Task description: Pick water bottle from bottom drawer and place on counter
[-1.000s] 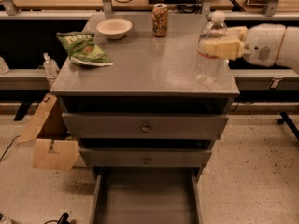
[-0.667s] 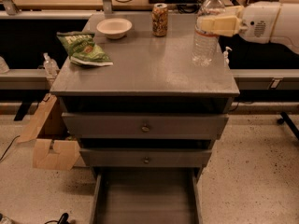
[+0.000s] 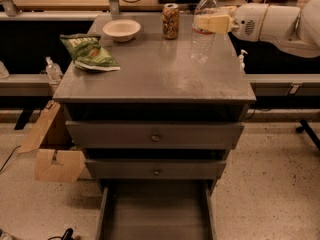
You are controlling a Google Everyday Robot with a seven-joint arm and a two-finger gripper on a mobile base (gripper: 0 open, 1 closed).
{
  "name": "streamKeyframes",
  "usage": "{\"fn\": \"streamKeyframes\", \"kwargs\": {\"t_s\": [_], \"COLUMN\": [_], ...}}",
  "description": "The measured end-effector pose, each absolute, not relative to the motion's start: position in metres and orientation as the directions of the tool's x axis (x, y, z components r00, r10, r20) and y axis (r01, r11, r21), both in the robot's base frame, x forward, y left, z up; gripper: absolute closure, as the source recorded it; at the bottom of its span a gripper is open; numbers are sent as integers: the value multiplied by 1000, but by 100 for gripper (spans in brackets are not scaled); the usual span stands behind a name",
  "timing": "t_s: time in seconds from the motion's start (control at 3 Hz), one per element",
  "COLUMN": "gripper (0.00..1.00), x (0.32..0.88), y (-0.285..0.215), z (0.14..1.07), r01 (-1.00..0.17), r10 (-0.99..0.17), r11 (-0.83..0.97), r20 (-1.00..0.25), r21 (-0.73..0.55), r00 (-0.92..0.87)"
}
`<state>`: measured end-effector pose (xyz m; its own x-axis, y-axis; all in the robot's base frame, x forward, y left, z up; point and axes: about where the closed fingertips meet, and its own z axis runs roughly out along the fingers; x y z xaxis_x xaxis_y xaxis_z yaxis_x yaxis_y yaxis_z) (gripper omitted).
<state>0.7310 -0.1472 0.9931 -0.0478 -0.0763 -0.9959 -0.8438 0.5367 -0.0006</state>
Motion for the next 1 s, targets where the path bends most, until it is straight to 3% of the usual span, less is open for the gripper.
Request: {"fn": "streamKeyframes", "kwargs": {"t_s": [0.67, 1.0], "gripper": [100, 100], "x": [752, 752], "y": [-152, -152], "z": [918, 925], "r01": [-837, -837], "r10": [-108, -108], "r11": [546, 546], "r20": [-986, -986], "r21": [45, 45], "r00": [-124, -124]}}
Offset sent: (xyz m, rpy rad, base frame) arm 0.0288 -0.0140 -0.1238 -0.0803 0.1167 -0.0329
